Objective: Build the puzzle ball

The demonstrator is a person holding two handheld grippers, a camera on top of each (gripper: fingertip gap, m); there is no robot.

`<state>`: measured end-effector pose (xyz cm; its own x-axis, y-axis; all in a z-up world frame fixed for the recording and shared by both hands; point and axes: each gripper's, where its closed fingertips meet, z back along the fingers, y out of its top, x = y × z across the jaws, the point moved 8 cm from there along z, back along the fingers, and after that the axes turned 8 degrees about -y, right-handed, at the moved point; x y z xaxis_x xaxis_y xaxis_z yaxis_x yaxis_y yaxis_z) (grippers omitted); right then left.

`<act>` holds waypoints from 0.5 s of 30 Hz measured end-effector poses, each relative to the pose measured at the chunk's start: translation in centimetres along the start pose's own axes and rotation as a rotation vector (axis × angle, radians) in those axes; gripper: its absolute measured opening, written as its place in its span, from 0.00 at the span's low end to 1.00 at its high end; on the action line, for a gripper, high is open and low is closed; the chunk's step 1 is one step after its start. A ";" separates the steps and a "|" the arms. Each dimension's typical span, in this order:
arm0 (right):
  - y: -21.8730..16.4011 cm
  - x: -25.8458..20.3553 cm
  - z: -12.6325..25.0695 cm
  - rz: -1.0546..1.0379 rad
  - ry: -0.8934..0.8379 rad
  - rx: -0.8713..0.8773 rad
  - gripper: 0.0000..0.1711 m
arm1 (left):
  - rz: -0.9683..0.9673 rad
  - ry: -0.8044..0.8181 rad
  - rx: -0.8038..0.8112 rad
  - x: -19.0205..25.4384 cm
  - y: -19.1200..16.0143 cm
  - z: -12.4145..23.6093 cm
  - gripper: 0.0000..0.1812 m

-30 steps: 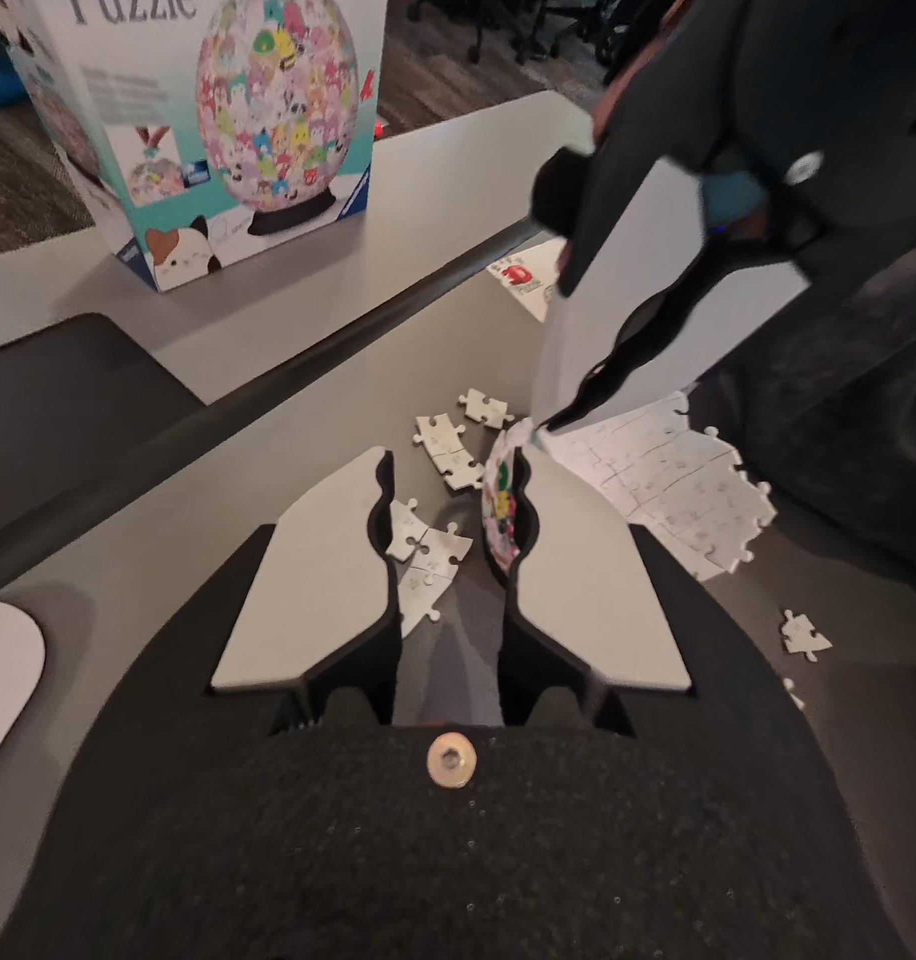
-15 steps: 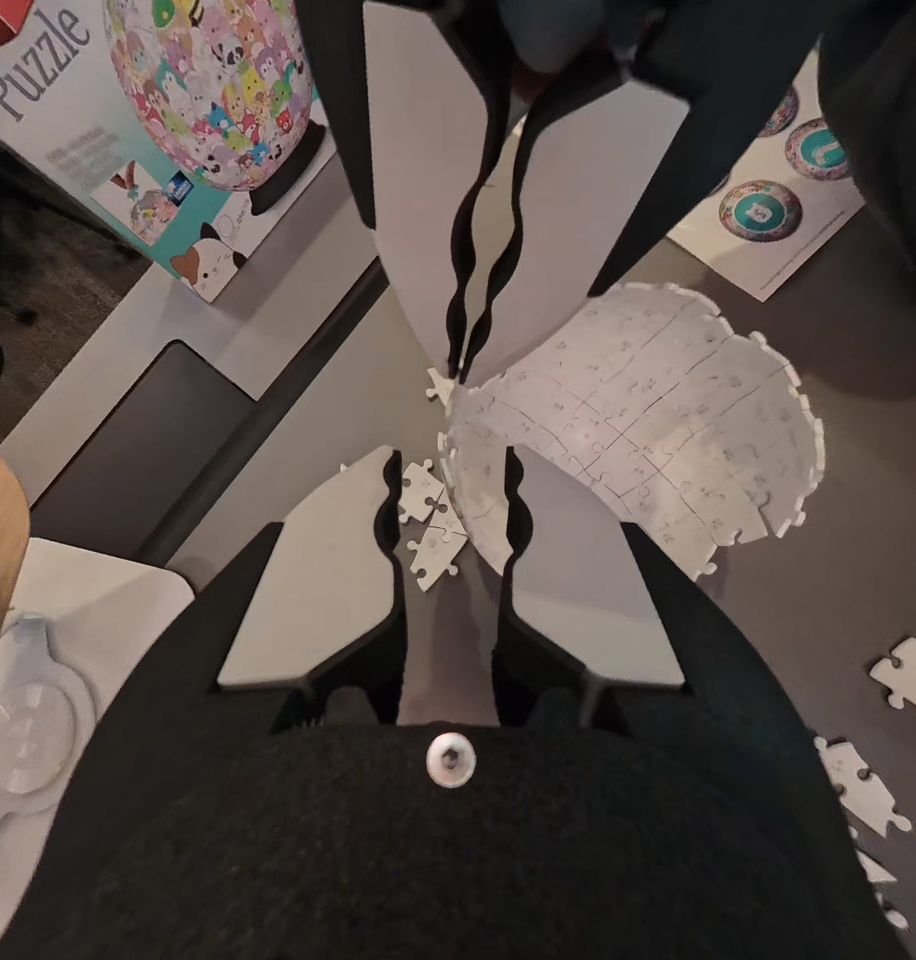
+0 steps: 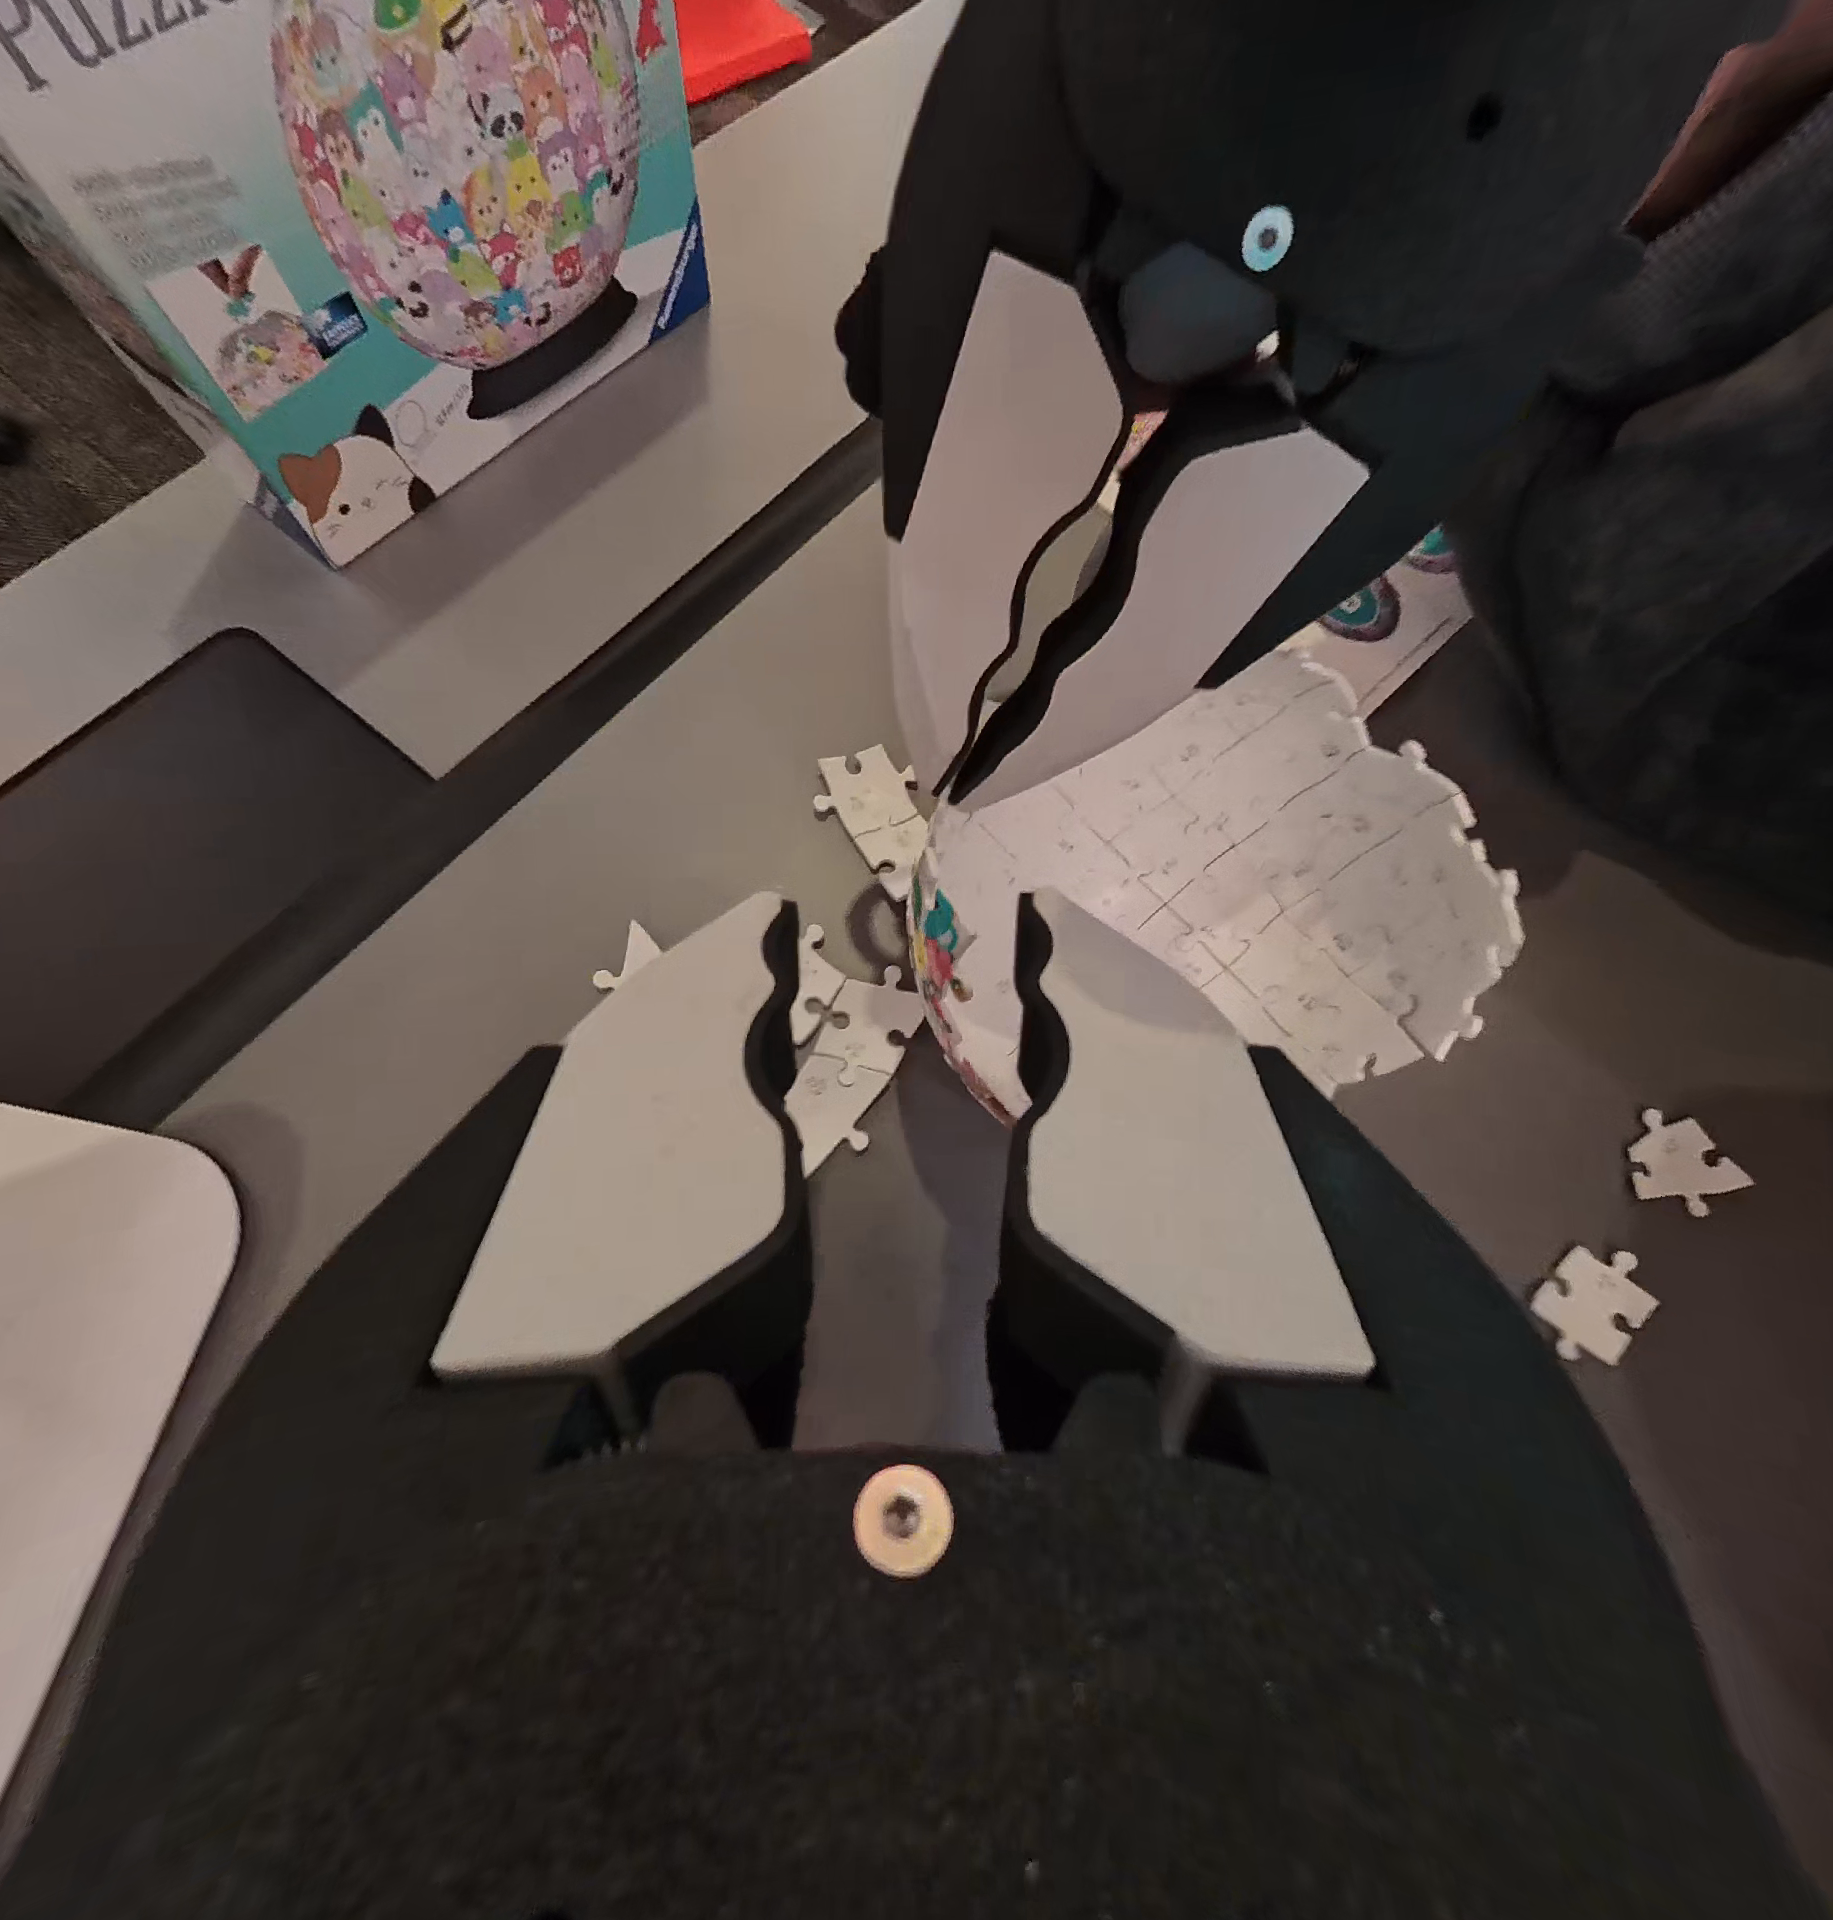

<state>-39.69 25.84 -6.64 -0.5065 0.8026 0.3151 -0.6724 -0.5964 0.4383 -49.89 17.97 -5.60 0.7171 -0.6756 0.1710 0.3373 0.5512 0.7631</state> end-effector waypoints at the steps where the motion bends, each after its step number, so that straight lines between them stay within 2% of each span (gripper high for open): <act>1: 0.0 0.0 -0.1 0.000 -0.001 -0.002 0.01 | -0.013 0.009 -0.016 0.1 -0.1 -0.2 0.22; 10: -0.2 0.1 -0.1 -0.006 -0.003 0.002 0.01 | -0.061 0.028 -0.090 0.9 -0.3 -1.5 0.23; 15: -0.4 0.3 -0.1 -0.023 0.009 0.010 0.01 | -0.087 0.056 -0.109 0.9 -0.4 -1.9 0.19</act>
<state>-39.64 26.30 -6.80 -0.4961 0.8158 0.2971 -0.6782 -0.5778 0.4541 -48.22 18.04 -6.97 0.7142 -0.6964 0.0701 0.4616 0.5440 0.7007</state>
